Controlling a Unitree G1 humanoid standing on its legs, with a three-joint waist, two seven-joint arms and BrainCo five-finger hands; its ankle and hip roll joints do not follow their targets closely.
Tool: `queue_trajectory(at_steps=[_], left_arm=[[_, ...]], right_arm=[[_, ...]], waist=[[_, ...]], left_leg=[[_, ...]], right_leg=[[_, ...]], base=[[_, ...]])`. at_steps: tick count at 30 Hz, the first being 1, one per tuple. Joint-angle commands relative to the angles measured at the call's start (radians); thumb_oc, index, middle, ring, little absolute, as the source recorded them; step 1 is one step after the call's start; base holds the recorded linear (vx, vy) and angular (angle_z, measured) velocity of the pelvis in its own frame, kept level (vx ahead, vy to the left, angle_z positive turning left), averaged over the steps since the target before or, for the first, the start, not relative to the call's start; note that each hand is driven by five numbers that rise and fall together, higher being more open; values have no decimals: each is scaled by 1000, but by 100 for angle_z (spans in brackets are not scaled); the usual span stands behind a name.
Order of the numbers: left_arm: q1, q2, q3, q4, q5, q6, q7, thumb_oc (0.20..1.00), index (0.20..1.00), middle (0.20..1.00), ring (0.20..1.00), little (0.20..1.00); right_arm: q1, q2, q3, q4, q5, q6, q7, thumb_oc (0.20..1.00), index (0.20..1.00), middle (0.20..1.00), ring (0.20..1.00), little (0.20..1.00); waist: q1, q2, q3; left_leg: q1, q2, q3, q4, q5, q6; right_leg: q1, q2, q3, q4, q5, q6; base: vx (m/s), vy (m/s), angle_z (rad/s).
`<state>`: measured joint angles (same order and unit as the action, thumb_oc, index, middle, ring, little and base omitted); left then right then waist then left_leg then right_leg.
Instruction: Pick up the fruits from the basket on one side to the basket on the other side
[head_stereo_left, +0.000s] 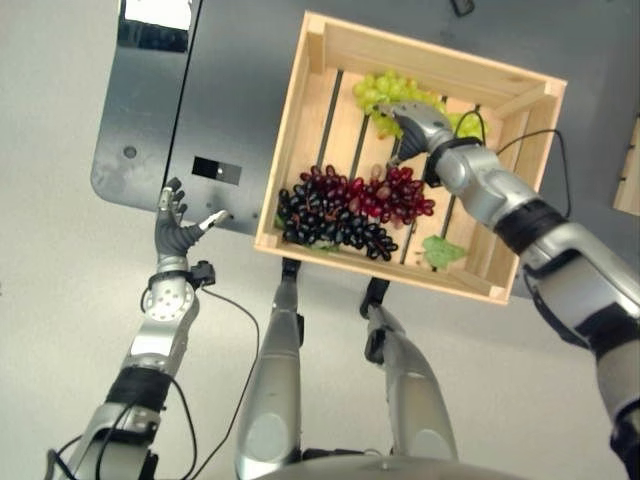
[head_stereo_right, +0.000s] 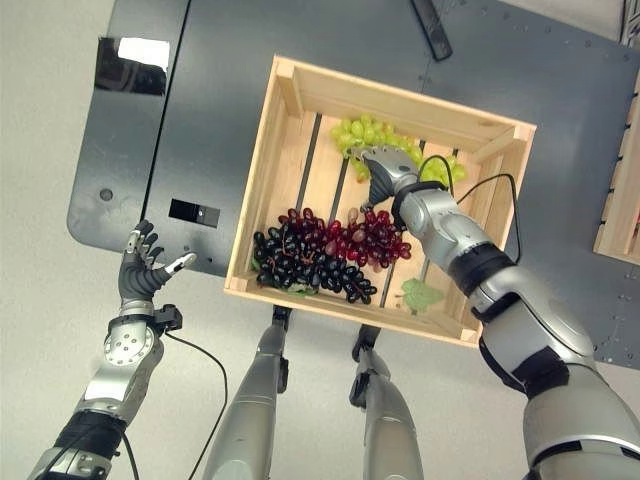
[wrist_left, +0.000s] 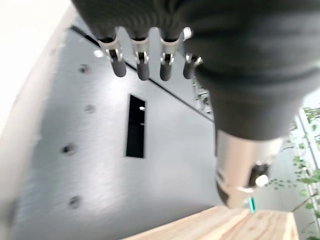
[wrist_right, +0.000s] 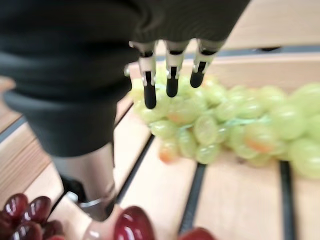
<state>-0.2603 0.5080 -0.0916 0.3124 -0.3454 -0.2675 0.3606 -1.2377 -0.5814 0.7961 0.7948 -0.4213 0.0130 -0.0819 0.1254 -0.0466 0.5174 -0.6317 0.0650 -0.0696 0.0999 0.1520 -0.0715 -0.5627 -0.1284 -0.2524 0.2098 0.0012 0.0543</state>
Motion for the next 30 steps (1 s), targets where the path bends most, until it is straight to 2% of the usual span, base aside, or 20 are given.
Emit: queue_trajectory(at_steps=[1,8,19,23,25,26,28,30], left_arm=[[-12,20,24,-58,10,-14,35,1000,1000,1000,1000,1000],[-19,12,21,-62,18,-1,52,1000,1000,1000,1000,1000],[-41,9,1,-52,17,6,61,1000,1000,1000,1000,1000],[-41,10,-3,-47,23,10,58,1000,1000,1000,1000,1000],[-40,15,1,-45,23,10,58,1000,1000,1000,1000,1000],[-29,20,18,-50,27,12,59,1000,1000,1000,1000,1000],[-22,24,26,-56,32,12,60,1000,1000,1000,1000,1000],[-1,27,45,-62,34,9,56,1000,1000,1000,1000,1000]], right_arm=[[-63,-9,47,48,20,23,-5,1000,1000,1000,1000,1000],[-66,19,58,38,33,30,3,1000,1000,1000,1000,1000],[-15,39,61,49,11,34,21,1000,1000,1000,1000,1000],[10,23,68,-4,2,26,36,1000,1000,1000,1000,1000],[27,0,61,-75,6,18,47,1000,1000,1000,1000,1000],[55,-52,38,-204,19,4,61,1000,1000,1000,1000,1000],[75,-88,24,-273,28,-3,69,1000,1000,1000,1000,1000],[125,-171,-20,-399,41,-22,79,1000,1000,1000,1000,1000]], waist=[[8,-28,3],[2,-35,3],[5,-38,3],[3,-42,3],[0,-48,3],[-10,-63,3],[-13,-70,3],[-25,-88,3]], left_leg=[[-53,41,4,97,-76,-13],[-136,31,-7,127,-78,-9],[-150,31,-19,107,-66,-12],[-148,32,-25,100,-60,-12],[-143,34,-25,93,-57,-14],[-136,38,-26,86,-54,-17],[-132,39,-27,82,-52,-18],[-123,44,-26,70,-47,-20]], right_leg=[[-75,-104,20,17,33,82],[-147,-106,16,41,30,79],[-158,-107,1,34,34,78],[-158,-106,-2,32,34,78],[-153,-105,-1,27,35,79],[-145,-103,-5,21,36,80],[-143,-102,-6,19,37,81],[-131,-100,-11,9,41,85]], base=[[9,-5,5],[-14,7,5],[-11,-3,3],[0,0,0],[0,0,0],[0,0,0],[-2,-13,2],[-5,-27,3]])
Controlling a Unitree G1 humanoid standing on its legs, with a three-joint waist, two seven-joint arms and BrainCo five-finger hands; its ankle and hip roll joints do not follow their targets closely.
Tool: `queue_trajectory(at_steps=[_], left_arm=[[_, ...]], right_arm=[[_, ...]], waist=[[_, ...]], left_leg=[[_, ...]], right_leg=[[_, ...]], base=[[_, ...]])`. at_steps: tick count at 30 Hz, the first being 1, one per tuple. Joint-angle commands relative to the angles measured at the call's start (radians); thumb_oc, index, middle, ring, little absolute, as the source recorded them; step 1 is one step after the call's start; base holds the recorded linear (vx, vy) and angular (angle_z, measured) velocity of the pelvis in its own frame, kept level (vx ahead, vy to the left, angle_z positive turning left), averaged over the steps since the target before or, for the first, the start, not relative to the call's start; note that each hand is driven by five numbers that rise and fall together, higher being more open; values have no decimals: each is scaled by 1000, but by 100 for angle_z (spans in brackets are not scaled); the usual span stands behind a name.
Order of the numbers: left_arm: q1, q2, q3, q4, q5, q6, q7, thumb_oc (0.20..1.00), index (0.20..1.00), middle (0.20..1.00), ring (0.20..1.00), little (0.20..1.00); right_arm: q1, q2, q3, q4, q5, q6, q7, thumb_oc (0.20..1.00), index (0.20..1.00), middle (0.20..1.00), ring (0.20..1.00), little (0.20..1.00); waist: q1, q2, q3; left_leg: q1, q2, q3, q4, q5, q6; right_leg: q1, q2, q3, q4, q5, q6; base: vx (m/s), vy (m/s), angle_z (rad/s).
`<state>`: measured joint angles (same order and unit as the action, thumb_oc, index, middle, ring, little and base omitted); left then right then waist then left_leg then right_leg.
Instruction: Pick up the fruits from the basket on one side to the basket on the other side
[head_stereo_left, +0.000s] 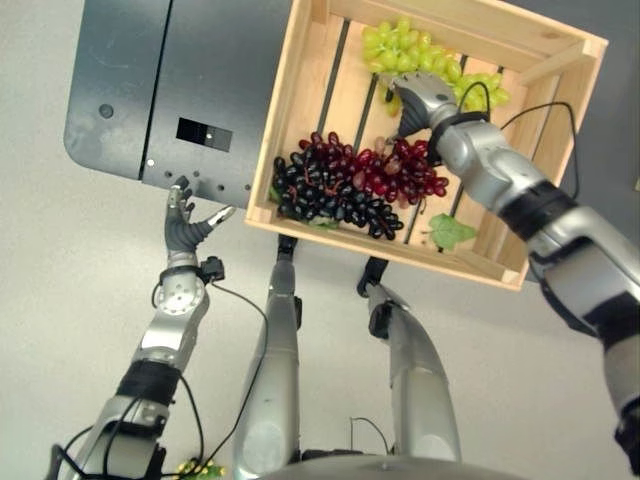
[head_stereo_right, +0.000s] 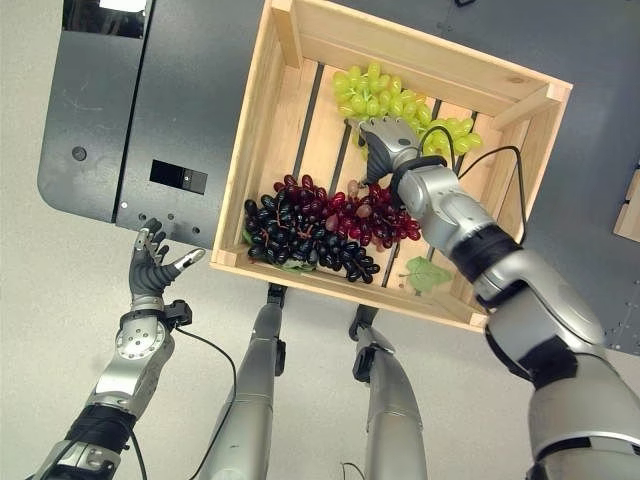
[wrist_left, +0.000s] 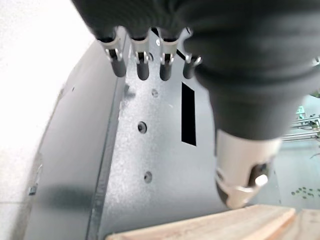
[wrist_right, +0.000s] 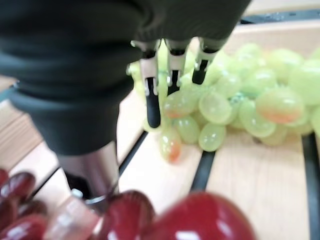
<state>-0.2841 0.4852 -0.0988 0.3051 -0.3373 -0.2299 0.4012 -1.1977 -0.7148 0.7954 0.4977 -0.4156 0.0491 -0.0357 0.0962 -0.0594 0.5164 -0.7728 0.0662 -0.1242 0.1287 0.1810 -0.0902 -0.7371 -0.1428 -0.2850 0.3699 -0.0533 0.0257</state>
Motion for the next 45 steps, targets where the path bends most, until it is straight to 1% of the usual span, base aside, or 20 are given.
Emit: queue_trajectory(at_steps=[1,4,5,7,9,10,11,14,15,19,23,29,34,35,36,37,40,44,45], left_arm=[[30,52,59,-57,27,-28,13,1000,1000,1000,1000,1000],[50,62,69,-71,37,-24,2,1000,1000,1000,1000,1000],[50,62,69,-71,37,-24,2,1000,1000,1000,1000,1000],[64,69,75,-78,43,-22,-13,1000,1000,1000,1000,1000],[71,72,79,-81,44,-22,-16,1000,1000,1000,1000,1000],[82,72,83,-84,40,-20,-25,1000,1000,1000,1000,1000],[86,72,87,-88,35,-22,-31,1000,1000,1000,1000,1000],[94,73,90,-95,33,-22,-36,1000,1000,1000,1000,1000],[104,73,94,-101,37,-21,-44,1000,1000,1000,1000,1000],[111,73,90,-105,40,-22,-48,1000,1000,1000,1000,1000],[103,69,76,-102,41,-19,-52,1000,1000,1000,1000,1000],[94,60,59,-90,40,-21,-43,1000,1000,1000,1000,1000],[83,52,52,-87,34,-26,-27,1000,1000,1000,1000,1000],[81,50,49,-84,34,-25,-25,1000,1000,1000,1000,1000],[81,50,49,-84,34,-25,-25,1000,1000,1000,1000,1000],[76,43,44,-78,33,-24,-20,1000,1000,1000,1000,1000],[68,31,35,-76,18,-26,-11,1000,1000,1000,1000,1000],[55,22,22,-73,9,-27,1,1000,1000,1000,1000,1000],[55,22,23,-73,10,-27,1,1000,1000,1000,1000,1000]], right_arm=[[109,-74,-35,-150,35,-67,40,1000,1000,1000,1000,1000],[168,-158,-60,-230,25,-81,73,1000,1000,1000,1000,1000],[169,-159,-61,-231,25,-81,73,1000,1000,1000,1000,1000],[216,-220,-95,-302,34,-93,102,1000,1000,1000,1000,1000],[232,-240,-108,-325,41,-97,107,1000,1000,1000,1000,1000],[252,-275,-126,-383,52,-109,123,1000,1000,1000,1000,1000],[263,-291,-133,-406,63,-117,131,1000,1000,1000,1000,1000],[298,-322,-160,-455,78,-124,149,1000,1000,1000,1000,1000],[328,-354,-188,-497,104,-130,167,1000,1000,1000,1000,1000],[382,-367,-223,-519,142,-137,176,1000,1000,1000,1000,1000],[405,-341,-227,-484,157,-129,174,1000,1000,1000,1000,1000],[424,-232,-233,-376,186,-118,126,1000,1000,1000,1000,1000],[446,-143,-252,-328,204,-112,90,1000,1000,1000,1000,1000],[448,-125,-250,-322,202,-112,88,1000,1000,1000,1000,1000],[448,-125,-250,-321,202,-112,88,1000,1000,1000,1000,1000],[441,-91,-246,-302,191,-107,75,1000,1000,1000,1000,1000],[423,-37,-225,-259,160,-96,62,1000,1000,1000,1000,1000],[378,22,-194,-194,116,-74,41,1000,1000,1000,1000,1000],[377,23,-193,-192,116,-75,41,1000,1000,1000,1000,1000]], waist=[[2,-82,4],[-1,-91,4],[0,-91,4],[-8,-99,4],[-10,-101,4],[-14,-104,4],[-19,-106,4],[-23,-109,4],[-29,-111,4],[-33,-114,4],[-31,-109,4],[-23,-97,4],[-15,-91,4],[-15,-90,4],[-15,-90,4],[-12,-87,4],[-7,-83,4],[-1,-77,4],[-1,-77,4]], left_leg=[[22,45,29,35,-73,-4],[34,48,31,26,-71,-5],[34,48,31,26,-71,-5],[42,47,34,31,-74,-6],[43,48,36,33,-75,-6],[46,49,39,33,-76,-6],[47,50,38,33,-77,-7],[49,52,39,33,-76,-8],[51,53,42,33,-76,-9],[54,54,44,32,-76,-8],[49,51,45,34,-77,-6],[28,51,39,41,-76,-4],[13,49,33,46,-78,-1],[11,47,33,48,-80,-1],[11,47,33,48,-80,-1],[8,45,32,51,-81,1],[0,46,30,55,-83,2],[-10,44,27,60,-85,2],[-10,44,27,60,-85,2]], right_leg=[[50,-85,21,-158,97,115],[61,-82,16,-171,103,117],[61,-82,16,-171,103,117],[74,-79,18,-178,107,118],[76,-79,17,-180,108,118],[80,-77,18,-184,109,118],[81,-75,20,-186,110,119],[85,-73,21,-193,112,119],[86,-71,23,-197,114,120],[90,-71,25,-198,115,121],[85,-71,25,-196,115,122],[69,-71,23,-192,115,121],[58,-72,19,-182,111,121],[56,-72,20,-179,111,120],[56,-72,20,-179,111,120],[54,-72,21,-180,112,121],[51,-73,18,-180,111,122],[44,-74,17,-177,111,121],[44,-74,17,-177,111,121]], base=[[0,0,0],[0,0,0],[-2,-8,4],[0,0,0],[0,0,0],[0,0,0],[0,0,0],[0,2,1],[0,0,0],[0,0,0],[0,0,0],[0,0,0],[0,0,0],[0,0,0],[0,0,0],[0,0,0],[0,0,0],[0,0,0],[0,0,0]])
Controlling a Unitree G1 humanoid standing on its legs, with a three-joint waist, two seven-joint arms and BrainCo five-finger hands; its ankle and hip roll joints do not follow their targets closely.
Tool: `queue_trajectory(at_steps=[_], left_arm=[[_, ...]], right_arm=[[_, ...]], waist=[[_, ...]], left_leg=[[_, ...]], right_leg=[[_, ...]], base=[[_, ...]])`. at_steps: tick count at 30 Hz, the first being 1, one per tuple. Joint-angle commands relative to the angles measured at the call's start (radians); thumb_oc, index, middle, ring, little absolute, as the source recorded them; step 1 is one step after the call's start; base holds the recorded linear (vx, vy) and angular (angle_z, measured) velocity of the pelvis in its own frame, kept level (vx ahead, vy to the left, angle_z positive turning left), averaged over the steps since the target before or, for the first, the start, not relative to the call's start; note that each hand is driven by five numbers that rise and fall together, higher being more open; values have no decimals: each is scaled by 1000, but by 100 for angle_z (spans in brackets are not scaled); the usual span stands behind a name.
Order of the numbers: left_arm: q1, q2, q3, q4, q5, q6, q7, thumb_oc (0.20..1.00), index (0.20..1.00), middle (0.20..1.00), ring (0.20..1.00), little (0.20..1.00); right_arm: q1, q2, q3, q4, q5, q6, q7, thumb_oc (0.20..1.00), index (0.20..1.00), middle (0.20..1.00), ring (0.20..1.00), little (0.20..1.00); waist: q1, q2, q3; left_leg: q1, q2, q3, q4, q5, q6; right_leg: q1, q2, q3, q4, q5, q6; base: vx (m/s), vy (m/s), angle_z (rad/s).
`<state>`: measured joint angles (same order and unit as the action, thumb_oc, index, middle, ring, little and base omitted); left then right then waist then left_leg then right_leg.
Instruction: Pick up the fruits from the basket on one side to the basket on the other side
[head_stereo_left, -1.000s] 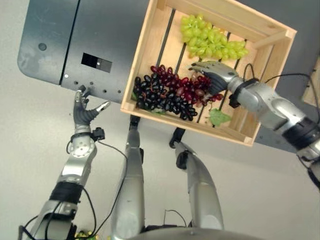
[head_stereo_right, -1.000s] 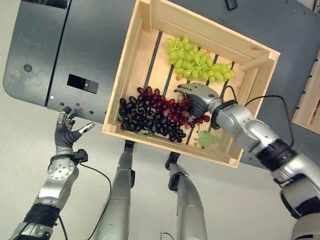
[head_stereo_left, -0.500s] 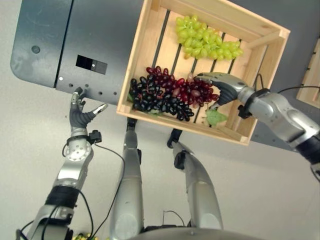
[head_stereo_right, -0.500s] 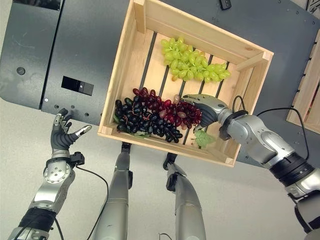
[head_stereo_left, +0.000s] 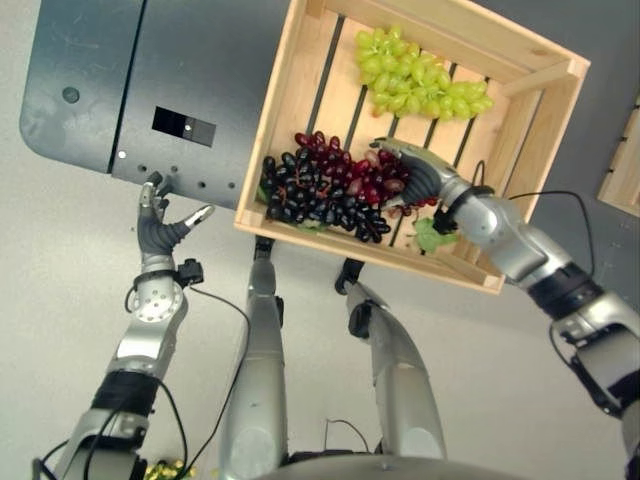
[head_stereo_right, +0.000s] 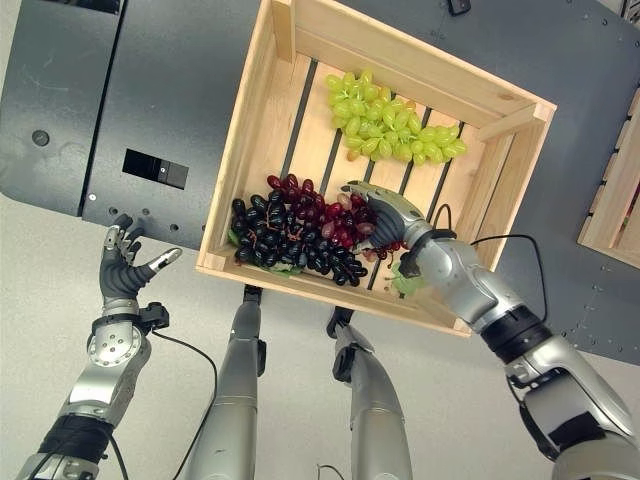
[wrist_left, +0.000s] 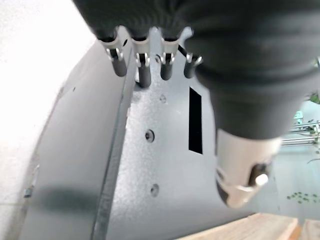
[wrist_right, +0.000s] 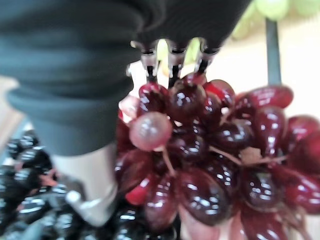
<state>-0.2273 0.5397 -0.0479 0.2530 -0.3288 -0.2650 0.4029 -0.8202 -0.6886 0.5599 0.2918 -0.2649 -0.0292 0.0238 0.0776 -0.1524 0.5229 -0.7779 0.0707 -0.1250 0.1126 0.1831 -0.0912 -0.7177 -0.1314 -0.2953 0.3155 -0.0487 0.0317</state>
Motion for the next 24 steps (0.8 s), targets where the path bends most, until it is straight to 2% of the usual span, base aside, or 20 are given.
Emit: queue_trajectory(at_steps=[1,5,12,18,21,24], left_arm=[[-6,-36,-35,-21,2,10,2,1000,1000,1000,1000,1000],[-16,-37,-38,-9,5,13,10,1000,1000,1000,1000,1000],[-11,-31,-28,1,6,23,13,1000,1000,1000,1000,1000],[-12,-29,-25,0,17,34,6,1000,1000,1000,1000,1000],[-9,-29,-22,3,21,44,-4,1000,1000,1000,1000,1000],[-7,-29,-21,3,23,46,-4,1000,1000,1000,1000,1000]], right_arm=[[-28,27,56,70,-56,13,-35,1000,1000,1000,1000,1000],[-67,66,80,113,-86,30,-43,1000,1000,1000,1000,1000],[-101,79,129,125,-161,64,26,1000,1000,1000,1000,1000],[-136,53,175,123,-272,85,78,1000,1000,1000,1000,1000],[-160,10,208,114,-381,97,122,1000,1000,1000,1000,1000],[-166,1,213,113,-399,101,124,1000,1000,1000,1000,1000]], waist=[[24,22,-3],[26,23,-3],[24,18,-3],[19,10,-3],[18,5,-3],[17,4,-3]], left_leg=[[-9,39,27,78,-87,4],[-11,38,27,80,-88,5],[-16,40,28,79,-91,5],[-21,40,26,81,-92,6],[-21,37,28,83,-96,6],[-21,37,28,84,-96,7]], right_leg=[[21,-86,26,-120,106,114],[17,-85,27,-119,106,115],[9,-85,28,-116,104,113],[3,-84,30,-113,104,115],[3,-85,29,-112,103,115],[4,-85,29,-112,103,116]], base=[[0,0,0],[0,0,0],[0,0,0],[0,0,0],[0,0,0],[0,0,0]])
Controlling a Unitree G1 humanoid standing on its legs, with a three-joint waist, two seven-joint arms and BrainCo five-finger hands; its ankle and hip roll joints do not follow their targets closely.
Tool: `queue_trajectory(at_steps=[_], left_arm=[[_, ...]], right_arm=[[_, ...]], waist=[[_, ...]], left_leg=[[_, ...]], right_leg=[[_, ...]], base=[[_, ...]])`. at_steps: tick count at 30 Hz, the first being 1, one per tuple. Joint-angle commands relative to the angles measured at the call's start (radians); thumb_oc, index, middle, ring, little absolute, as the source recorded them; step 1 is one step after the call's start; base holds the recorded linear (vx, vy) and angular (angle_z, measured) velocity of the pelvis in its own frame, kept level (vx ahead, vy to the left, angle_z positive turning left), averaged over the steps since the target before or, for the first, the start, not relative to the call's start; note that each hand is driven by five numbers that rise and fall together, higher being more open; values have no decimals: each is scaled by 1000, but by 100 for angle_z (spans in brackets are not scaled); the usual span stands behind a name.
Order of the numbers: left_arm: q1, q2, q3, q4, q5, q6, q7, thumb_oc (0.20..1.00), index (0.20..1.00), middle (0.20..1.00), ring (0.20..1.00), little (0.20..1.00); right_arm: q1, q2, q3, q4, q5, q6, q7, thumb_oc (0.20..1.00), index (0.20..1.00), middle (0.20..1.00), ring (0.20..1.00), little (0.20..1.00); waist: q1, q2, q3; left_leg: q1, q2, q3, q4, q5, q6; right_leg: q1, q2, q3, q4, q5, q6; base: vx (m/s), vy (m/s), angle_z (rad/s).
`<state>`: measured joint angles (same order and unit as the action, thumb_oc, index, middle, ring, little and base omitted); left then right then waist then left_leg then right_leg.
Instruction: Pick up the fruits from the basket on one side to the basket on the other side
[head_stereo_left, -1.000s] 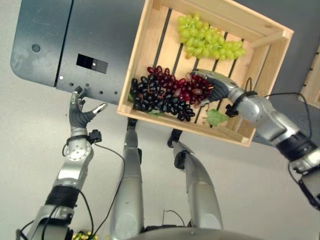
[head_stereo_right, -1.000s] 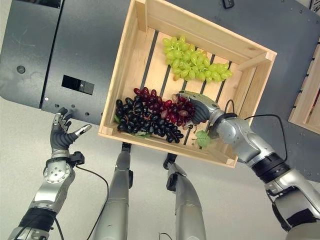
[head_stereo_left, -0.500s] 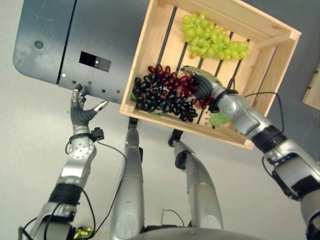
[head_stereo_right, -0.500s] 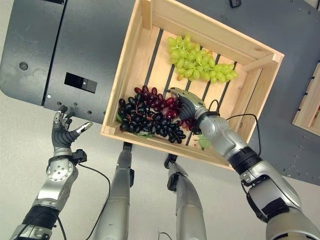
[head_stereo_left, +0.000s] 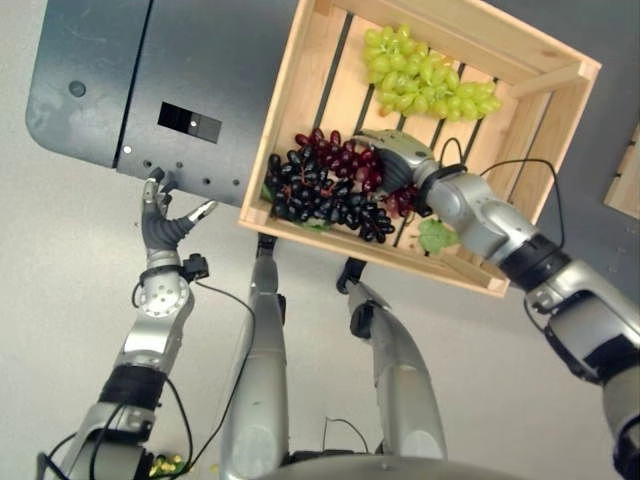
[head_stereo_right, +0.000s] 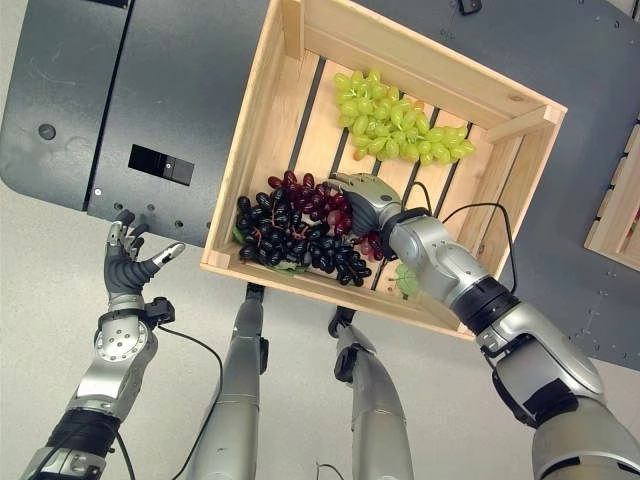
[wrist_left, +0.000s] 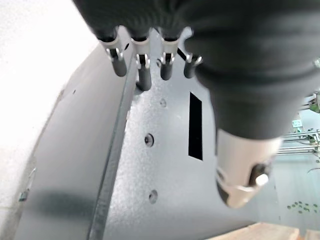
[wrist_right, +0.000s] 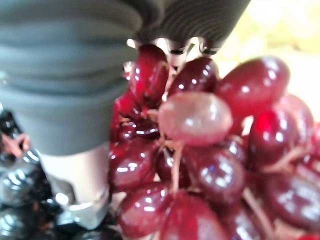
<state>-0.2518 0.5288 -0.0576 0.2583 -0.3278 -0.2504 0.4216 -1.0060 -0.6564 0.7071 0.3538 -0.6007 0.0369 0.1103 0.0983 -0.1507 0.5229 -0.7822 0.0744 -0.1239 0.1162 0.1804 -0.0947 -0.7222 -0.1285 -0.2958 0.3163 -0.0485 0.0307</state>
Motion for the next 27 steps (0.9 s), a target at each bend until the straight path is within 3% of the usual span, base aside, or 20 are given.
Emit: queue_trajectory(at_steps=[1,7,8,9,27], left_arm=[[19,-19,-11,-2,22,32,-25,1000,1000,1000,1000,1000],[14,-22,-13,3,30,40,-30,1000,1000,1000,1000,1000],[14,-23,-13,3,32,43,-33,1000,1000,1000,1000,1000],[15,-23,-13,2,32,44,-34,1000,1000,1000,1000,1000],[15,-24,-10,0,41,52,-41,1000,1000,1000,1000,1000]], right_arm=[[18,-39,67,52,-75,35,39,1000,1000,1000,1000,1000],[15,-68,56,50,-95,44,41,1000,1000,1000,1000,1000],[16,-71,56,47,-100,47,48,504,504,504,504,504],[19,-71,52,43,-103,50,50,200,200,200,200,200],[6,-131,8,-38,-75,42,44,200,200,200,200,200]], waist=[[-4,1,-3],[-5,-1,-3],[-7,0,-3],[-7,-1,-3],[-5,-5,-3]], left_leg=[[-16,34,27,81,-94,11],[-16,33,26,80,-95,12],[-17,32,26,82,-96,13],[-17,32,26,84,-97,13],[-14,30,24,76,-91,12]], right_leg=[[9,-88,29,-114,103,117],[9,-87,30,-117,105,118],[7,-88,31,-116,107,118],[7,-89,31,-116,107,118],[8,-85,32,-115,107,116]], base=[[0,0,0],[0,0,0],[0,0,0],[0,0,0],[0,0,0]])
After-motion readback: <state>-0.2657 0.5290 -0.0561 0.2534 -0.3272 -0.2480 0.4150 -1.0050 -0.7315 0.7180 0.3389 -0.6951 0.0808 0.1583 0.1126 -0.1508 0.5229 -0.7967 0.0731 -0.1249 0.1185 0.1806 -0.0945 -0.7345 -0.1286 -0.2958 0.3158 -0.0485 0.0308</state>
